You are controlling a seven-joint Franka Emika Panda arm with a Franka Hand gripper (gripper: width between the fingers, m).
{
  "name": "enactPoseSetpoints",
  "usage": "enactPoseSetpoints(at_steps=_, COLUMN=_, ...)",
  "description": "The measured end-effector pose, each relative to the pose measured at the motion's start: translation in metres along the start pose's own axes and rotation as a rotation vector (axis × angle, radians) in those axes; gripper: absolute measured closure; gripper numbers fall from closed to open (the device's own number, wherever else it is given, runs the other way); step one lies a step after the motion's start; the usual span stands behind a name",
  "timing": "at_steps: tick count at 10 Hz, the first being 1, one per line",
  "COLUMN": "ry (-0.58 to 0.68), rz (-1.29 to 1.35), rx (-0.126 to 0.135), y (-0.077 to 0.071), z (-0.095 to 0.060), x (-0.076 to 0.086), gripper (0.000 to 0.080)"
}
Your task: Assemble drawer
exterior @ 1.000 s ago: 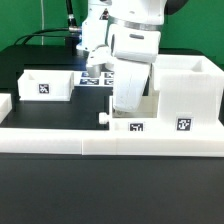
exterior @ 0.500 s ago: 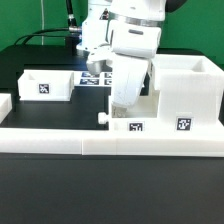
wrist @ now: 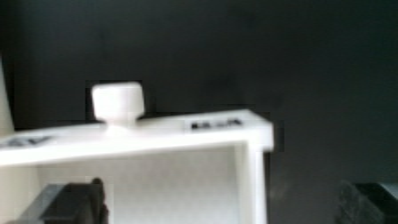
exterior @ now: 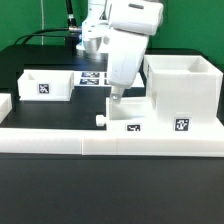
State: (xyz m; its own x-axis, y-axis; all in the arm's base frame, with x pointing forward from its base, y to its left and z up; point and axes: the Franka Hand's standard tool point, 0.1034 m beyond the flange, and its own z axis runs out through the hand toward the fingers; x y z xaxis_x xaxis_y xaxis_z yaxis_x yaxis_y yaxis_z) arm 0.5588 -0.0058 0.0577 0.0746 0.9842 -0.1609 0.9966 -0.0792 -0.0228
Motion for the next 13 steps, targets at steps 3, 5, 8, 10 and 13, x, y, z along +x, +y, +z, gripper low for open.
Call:
enactPoseSetpoints(at_steps=3, ry=-0.005, rz=0.005, rx=0.012, y=0.001, z=-0.001, x=-0.023, gripper=0.0151)
enactPoseSetpoints(at_steps=5, ry=0.001, rz=-0.015, rx=0.016, y=0.001, z=0.002, x=-0.028, gripper=0.0151)
enactPoseSetpoints(at_steps=8, ry=0.128, rz=-0.112, rx=0.037, y=0.012, z=0.019, x=-0.054, gripper=0.0151)
enactPoseSetpoints(at_steps=10, ry=0.193, rz=-0.122, rx=0.064, y=0.019, z=0.026, x=-0.056, gripper=0.0151)
enactPoseSetpoints(at_steps=13, ry=0.274, rz=-0.119, rx=0.079, y=0.015, z=0.032, x=-0.077, gripper=0.0151)
